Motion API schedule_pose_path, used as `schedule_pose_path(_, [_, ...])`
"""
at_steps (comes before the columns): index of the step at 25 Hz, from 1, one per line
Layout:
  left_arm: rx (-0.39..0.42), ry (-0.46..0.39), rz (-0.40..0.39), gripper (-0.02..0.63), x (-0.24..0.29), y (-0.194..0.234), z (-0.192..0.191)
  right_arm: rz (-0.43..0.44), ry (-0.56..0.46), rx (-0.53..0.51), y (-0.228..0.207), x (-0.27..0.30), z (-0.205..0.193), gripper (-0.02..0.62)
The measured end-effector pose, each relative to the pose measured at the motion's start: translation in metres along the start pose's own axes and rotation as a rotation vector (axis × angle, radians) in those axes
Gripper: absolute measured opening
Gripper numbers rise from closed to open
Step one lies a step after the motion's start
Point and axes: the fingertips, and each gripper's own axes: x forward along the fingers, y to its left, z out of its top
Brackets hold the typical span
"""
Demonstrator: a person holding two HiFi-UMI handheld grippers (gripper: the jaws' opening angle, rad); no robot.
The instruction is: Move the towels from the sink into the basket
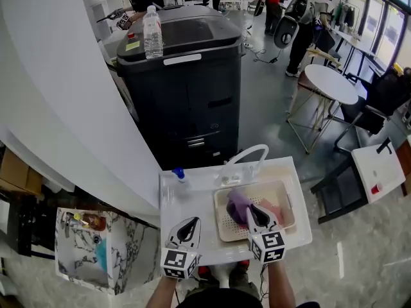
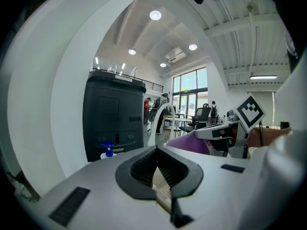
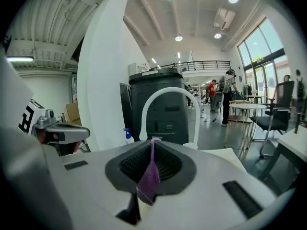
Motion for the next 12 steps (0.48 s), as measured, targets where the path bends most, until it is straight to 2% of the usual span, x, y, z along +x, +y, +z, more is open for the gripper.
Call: schedule_pose_path(12, [-0.031,0.079,0.057,0.003,0.02,-0.009,-0.028,0.093,0.075,0.038,-0.01,0.018,-0.039,0.043])
